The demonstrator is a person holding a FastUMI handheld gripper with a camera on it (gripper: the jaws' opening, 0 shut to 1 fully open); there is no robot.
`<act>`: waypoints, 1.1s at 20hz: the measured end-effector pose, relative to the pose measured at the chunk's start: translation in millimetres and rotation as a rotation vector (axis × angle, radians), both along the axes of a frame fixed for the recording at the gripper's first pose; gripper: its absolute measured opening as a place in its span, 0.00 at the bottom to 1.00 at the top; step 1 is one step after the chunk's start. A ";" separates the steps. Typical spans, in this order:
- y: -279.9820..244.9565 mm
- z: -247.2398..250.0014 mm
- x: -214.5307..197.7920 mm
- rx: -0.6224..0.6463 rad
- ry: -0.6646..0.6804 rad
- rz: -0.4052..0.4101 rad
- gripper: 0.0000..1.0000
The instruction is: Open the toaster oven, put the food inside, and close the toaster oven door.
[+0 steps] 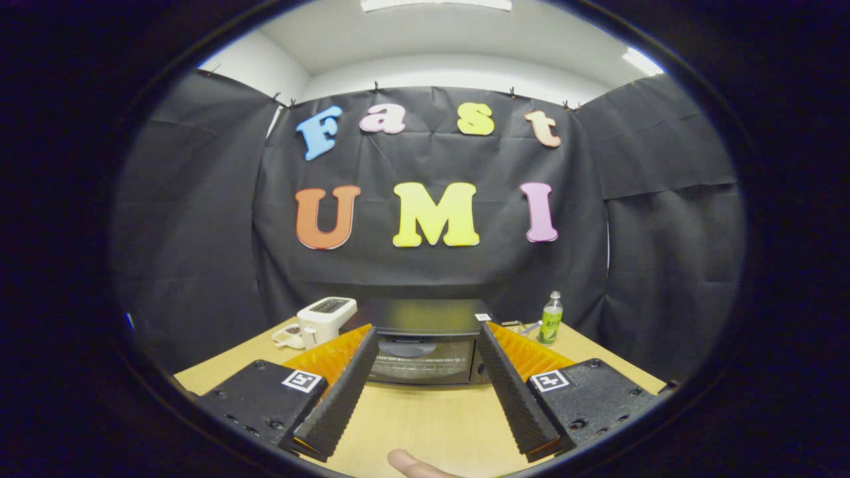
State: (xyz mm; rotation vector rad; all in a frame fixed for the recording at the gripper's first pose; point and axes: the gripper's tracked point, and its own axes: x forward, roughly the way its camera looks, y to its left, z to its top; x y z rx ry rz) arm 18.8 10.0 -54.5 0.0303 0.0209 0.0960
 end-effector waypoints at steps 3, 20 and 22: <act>-1.5 18.9 -16.7 0.033 -0.017 0.010 0.99; -12.1 69.5 -73.4 0.004 -0.127 -0.010 0.99; -10.9 64.6 -71.3 0.020 -0.111 -0.001 0.99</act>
